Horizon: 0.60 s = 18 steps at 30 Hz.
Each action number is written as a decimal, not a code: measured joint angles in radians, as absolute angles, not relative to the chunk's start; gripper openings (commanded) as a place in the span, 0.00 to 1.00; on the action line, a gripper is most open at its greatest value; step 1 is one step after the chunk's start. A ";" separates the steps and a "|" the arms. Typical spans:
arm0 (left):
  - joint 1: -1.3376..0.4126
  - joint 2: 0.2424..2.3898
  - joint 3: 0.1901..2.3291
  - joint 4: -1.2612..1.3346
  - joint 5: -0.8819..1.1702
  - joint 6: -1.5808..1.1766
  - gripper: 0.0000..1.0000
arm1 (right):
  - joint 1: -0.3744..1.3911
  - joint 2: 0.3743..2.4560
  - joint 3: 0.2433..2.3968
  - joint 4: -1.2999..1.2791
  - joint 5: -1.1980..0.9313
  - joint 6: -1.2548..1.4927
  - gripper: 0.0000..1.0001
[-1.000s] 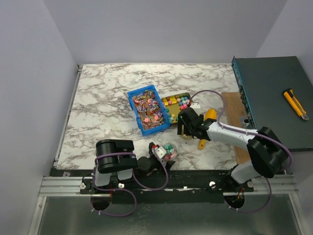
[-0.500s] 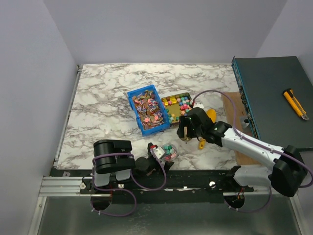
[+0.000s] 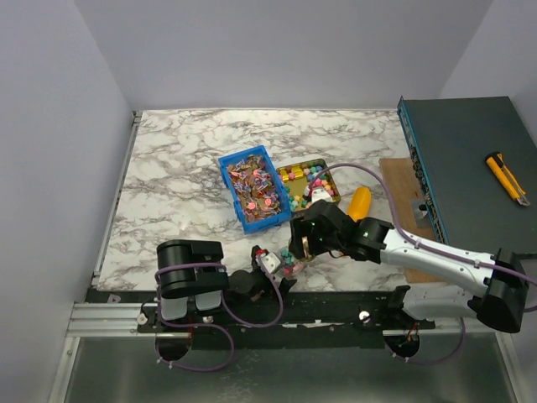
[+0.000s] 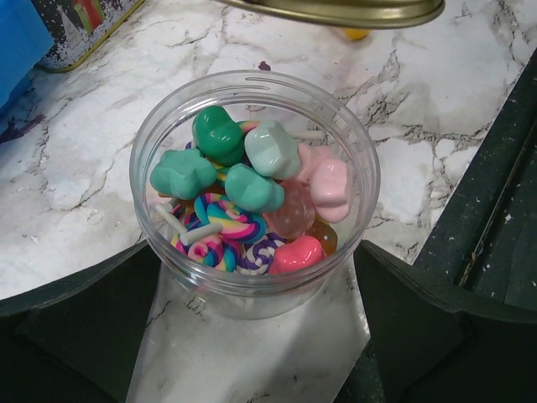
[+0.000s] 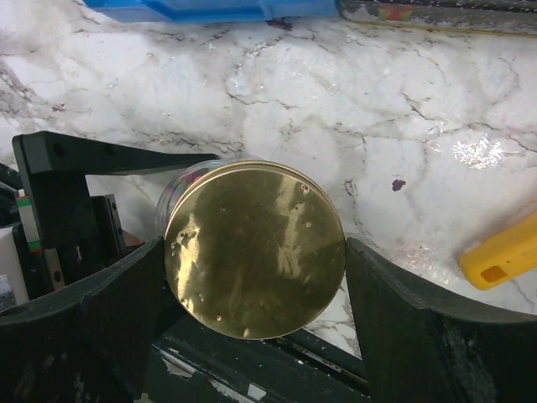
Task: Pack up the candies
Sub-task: Close the bottle lid on the packing bottle.
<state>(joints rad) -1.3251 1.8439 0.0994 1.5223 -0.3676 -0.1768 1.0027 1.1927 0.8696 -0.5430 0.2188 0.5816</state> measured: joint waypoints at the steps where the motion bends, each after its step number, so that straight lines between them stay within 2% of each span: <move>1: -1.326 1.840 0.096 1.522 -0.367 -0.177 0.99 | 1.015 1.195 0.875 -0.548 0.219 0.584 0.61; 18: -1.351 1.765 0.031 1.520 -0.371 -0.227 0.99 | 1.155 1.325 0.916 -0.587 0.285 0.628 0.63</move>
